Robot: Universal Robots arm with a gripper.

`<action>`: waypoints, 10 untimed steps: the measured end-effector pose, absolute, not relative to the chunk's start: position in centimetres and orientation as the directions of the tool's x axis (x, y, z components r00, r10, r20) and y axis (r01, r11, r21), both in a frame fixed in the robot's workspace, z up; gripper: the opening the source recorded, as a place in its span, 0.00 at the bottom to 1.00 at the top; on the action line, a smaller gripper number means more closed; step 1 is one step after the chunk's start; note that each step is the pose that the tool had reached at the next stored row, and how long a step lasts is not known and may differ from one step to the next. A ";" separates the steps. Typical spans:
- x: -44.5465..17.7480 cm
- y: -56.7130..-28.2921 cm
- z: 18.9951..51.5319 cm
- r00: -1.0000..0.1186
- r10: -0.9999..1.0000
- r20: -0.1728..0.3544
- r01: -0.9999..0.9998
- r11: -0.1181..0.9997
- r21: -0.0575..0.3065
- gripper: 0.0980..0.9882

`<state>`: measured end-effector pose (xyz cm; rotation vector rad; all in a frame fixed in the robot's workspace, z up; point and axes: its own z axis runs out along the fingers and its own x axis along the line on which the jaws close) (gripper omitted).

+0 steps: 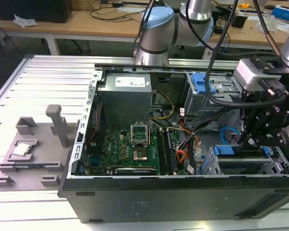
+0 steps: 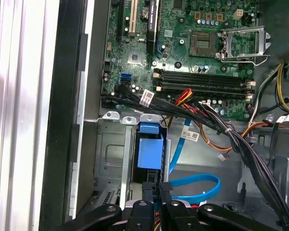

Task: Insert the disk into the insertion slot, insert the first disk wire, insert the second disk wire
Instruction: 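Insert the second disk wire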

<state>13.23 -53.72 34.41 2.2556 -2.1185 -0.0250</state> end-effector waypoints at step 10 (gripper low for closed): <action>13.3 -54.0 34.1 0.063 -0.998 0.021 -0.997 -0.062 0.045 0.07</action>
